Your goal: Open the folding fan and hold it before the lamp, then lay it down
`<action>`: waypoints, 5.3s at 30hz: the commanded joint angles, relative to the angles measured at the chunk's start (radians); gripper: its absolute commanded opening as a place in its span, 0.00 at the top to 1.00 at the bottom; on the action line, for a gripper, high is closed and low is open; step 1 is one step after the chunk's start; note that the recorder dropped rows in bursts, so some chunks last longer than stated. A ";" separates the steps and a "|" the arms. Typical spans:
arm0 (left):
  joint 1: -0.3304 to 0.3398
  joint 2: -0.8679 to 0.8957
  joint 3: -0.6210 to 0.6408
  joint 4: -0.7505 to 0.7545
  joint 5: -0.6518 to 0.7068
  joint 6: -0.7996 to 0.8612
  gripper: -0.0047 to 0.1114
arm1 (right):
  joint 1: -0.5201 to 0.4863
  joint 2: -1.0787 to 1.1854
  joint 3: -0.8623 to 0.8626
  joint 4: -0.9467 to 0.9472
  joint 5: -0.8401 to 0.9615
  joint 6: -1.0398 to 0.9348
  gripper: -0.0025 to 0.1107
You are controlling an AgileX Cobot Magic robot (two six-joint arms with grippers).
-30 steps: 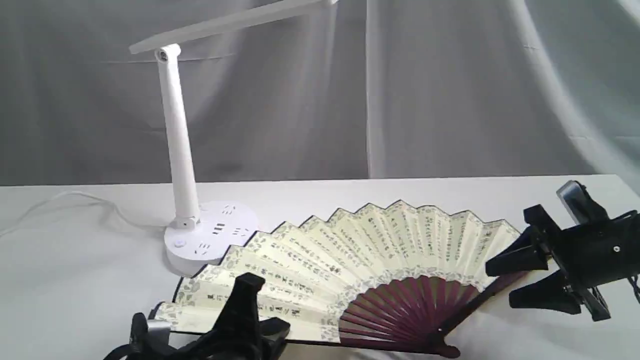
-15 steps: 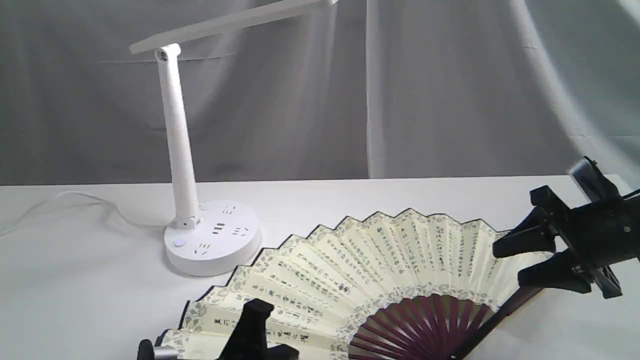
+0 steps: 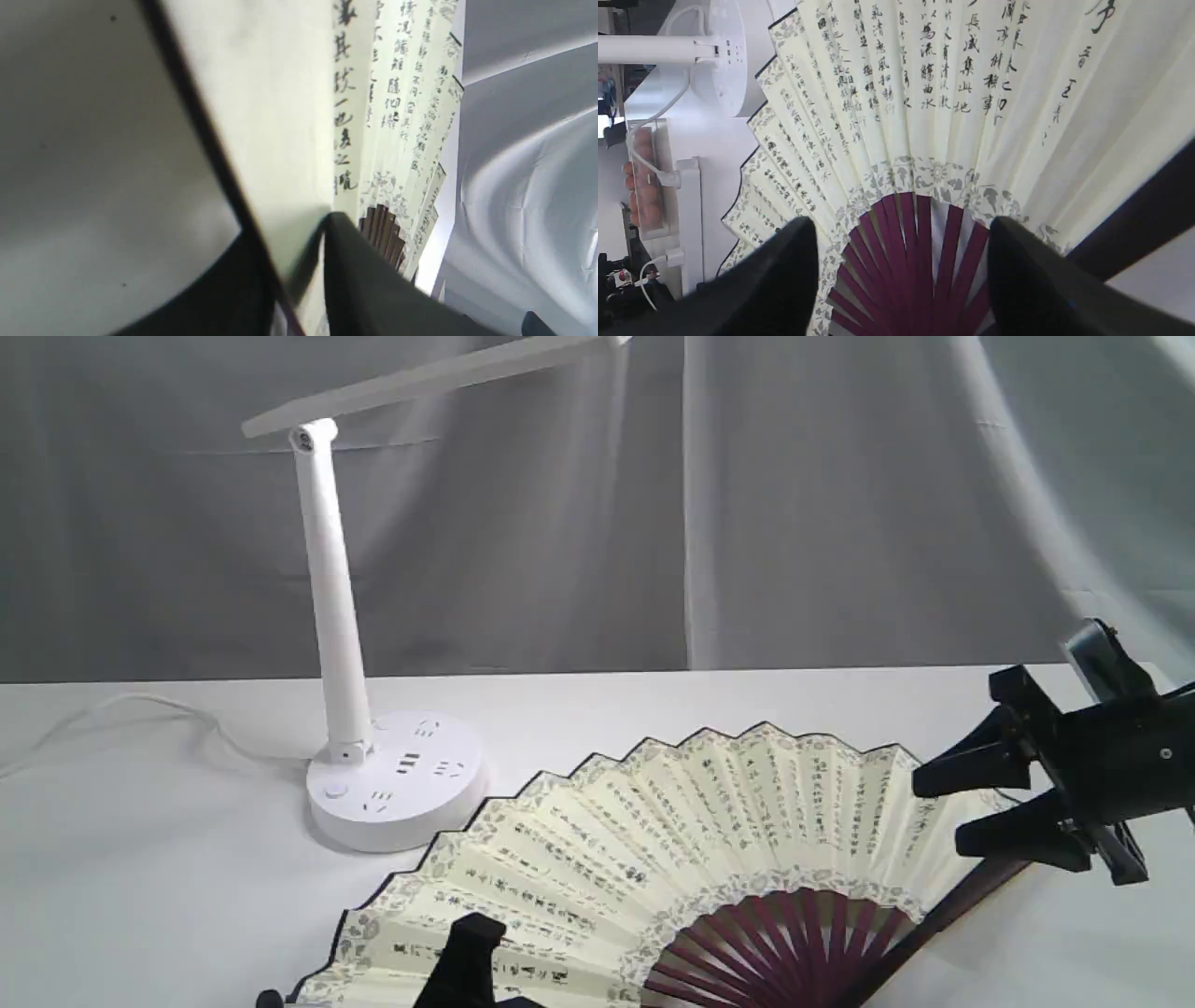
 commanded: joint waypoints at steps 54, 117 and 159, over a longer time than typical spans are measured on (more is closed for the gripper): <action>0.622 -0.559 -0.246 0.668 1.293 0.918 0.96 | 0.180 -0.304 0.002 -0.838 -0.135 0.417 0.88; 0.790 -0.594 -0.334 0.531 1.497 1.375 0.96 | 0.180 -0.770 0.391 -1.045 -0.358 0.492 0.98; 0.790 -1.705 -0.247 0.508 1.527 1.372 0.96 | 0.180 -1.755 0.391 -1.055 -0.206 0.486 0.98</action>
